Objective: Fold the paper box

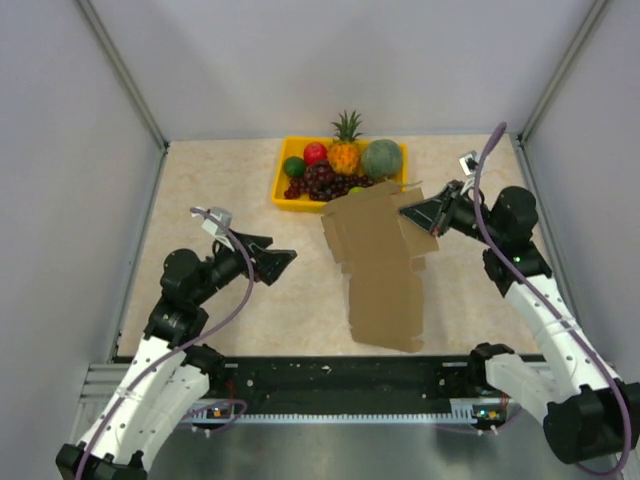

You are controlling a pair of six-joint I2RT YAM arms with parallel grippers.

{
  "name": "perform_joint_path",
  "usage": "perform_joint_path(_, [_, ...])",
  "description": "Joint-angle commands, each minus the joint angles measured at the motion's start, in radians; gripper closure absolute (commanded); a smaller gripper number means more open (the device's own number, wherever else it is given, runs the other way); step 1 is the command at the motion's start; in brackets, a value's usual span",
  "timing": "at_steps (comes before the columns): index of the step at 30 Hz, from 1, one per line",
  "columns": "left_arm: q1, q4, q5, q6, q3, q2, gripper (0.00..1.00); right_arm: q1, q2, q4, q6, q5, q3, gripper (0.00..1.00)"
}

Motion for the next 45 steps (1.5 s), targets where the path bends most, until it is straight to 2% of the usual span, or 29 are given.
perform_joint_path(1, [0.007,0.113,0.011,-0.121,-0.066,0.076,0.05,-0.057,-0.104,0.254,0.283,-0.061,-0.095,1.00])
perform_joint_path(5, [0.010,0.266,0.051,-0.191,-0.097,0.206,0.04,-0.062,-0.152,0.288,0.340,-0.075,-0.106,1.00])
perform_joint_path(8, [0.012,0.482,0.164,-0.215,-0.140,0.303,0.04,-0.063,-0.182,0.279,0.360,-0.081,-0.103,1.00])
perform_joint_path(12, [0.012,0.738,0.218,-0.205,-0.192,0.453,0.06,-0.063,-0.207,0.357,0.434,-0.098,-0.115,1.00])
perform_joint_path(13, [0.012,0.851,0.249,-0.201,-0.184,0.489,0.06,-0.063,-0.209,0.377,0.463,-0.108,-0.114,1.00])
perform_joint_path(16, [0.003,0.953,0.347,-0.195,-0.117,0.694,0.06,-0.063,-0.213,0.402,0.498,-0.124,-0.100,1.00])
perform_joint_path(18, [-0.010,1.066,0.429,-0.253,-0.073,0.800,0.10,-0.062,-0.219,0.403,0.503,-0.124,-0.094,1.00])
perform_joint_path(19, [-0.026,1.277,0.434,-0.288,-0.065,0.881,0.13,-0.063,-0.221,0.396,0.506,-0.127,-0.088,1.00])
perform_joint_path(20, [-0.037,1.377,0.421,-0.349,-0.071,0.911,0.13,-0.062,-0.221,0.394,0.506,-0.131,-0.085,1.00])
perform_joint_path(22, [-0.062,1.481,0.393,-0.339,-0.059,0.987,0.12,-0.063,-0.222,0.388,0.514,-0.147,-0.083,1.00])
perform_joint_path(25, [-0.065,1.541,0.453,-0.389,0.010,1.087,0.12,-0.063,-0.229,0.382,0.523,-0.165,-0.069,1.00])
perform_joint_path(26, [-0.065,1.663,0.459,-0.421,0.017,1.113,0.13,-0.062,-0.230,0.373,0.523,-0.170,-0.065,1.00])
perform_joint_path(28, [-0.071,1.662,0.514,-0.481,0.073,1.164,0.18,-0.063,-0.236,0.360,0.517,-0.179,-0.051,1.00])
perform_joint_path(31, [-0.109,1.662,0.548,-0.472,0.110,1.162,0.29,-0.062,-0.245,0.334,0.500,-0.181,-0.045,1.00])
perform_joint_path(32, [-0.120,1.664,0.569,-0.472,0.121,1.162,0.42,-0.062,-0.248,0.333,0.500,-0.181,-0.048,1.00])
perform_joint_path(33, [-0.131,1.662,0.577,-0.477,0.141,1.161,0.50,-0.063,-0.247,0.336,0.501,-0.181,-0.055,1.00])
perform_joint_path(34, [-0.122,1.662,0.577,-0.495,0.133,1.143,0.68,-0.062,-0.252,0.316,0.473,-0.178,-0.057,1.00])
perform_joint_path(35, [-0.113,1.661,0.570,-0.482,0.119,1.127,0.77,-0.062,-0.255,0.278,0.440,-0.171,-0.052,1.00])
perform_joint_path(36, [-0.088,1.641,0.547,-0.469,0.089,1.106,0.85,-0.062,-0.256,0.095,0.390,-0.159,-0.039,1.00])
perform_joint_path(37, [-0.076,1.521,0.534,-0.415,0.077,1.051,1.00,-0.063,-0.258,-0.015,0.248,-0.107,0.013,0.96])
perform_joint_path(39, [-0.063,1.320,0.466,-0.300,0.046,0.963,1.00,-0.063,-0.252,-0.217,0.129,-0.034,0.058,0.71])
perform_joint_path(40, [-0.069,1.021,0.445,-0.126,0.049,0.860,1.00,-0.063,-0.249,-0.344,0.053,0.046,0.079,0.45])
perform_joint_path(41, [-0.080,0.869,0.427,-0.027,0.062,0.810,1.00,-0.063,-0.247,-0.393,0.008,0.080,0.089,0.35])
perform_joint_path(42, [-0.098,0.675,0.409,0.068,0.117,0.766,1.00,-0.063,-0.238,-0.434,-0.032,0.106,0.099,0.21])
perform_joint_path(43, [-0.103,0.530,0.383,0.147,0.144,0.706,1.00,-0.062,-0.232,-0.483,-0.128,0.173,0.128,0.01])
perform_joint_path(44, [-0.103,0.359,0.376,0.238,0.161,0.682,1.00,-0.062,-0.223,-0.550,-0.169,0.206,0.144,0.01])
perform_joint_path(45, [-0.102,0.305,0.361,0.268,0.174,0.661,1.00,-0.062,-0.210,-0.572,-0.205,0.232,0.162,0.01])
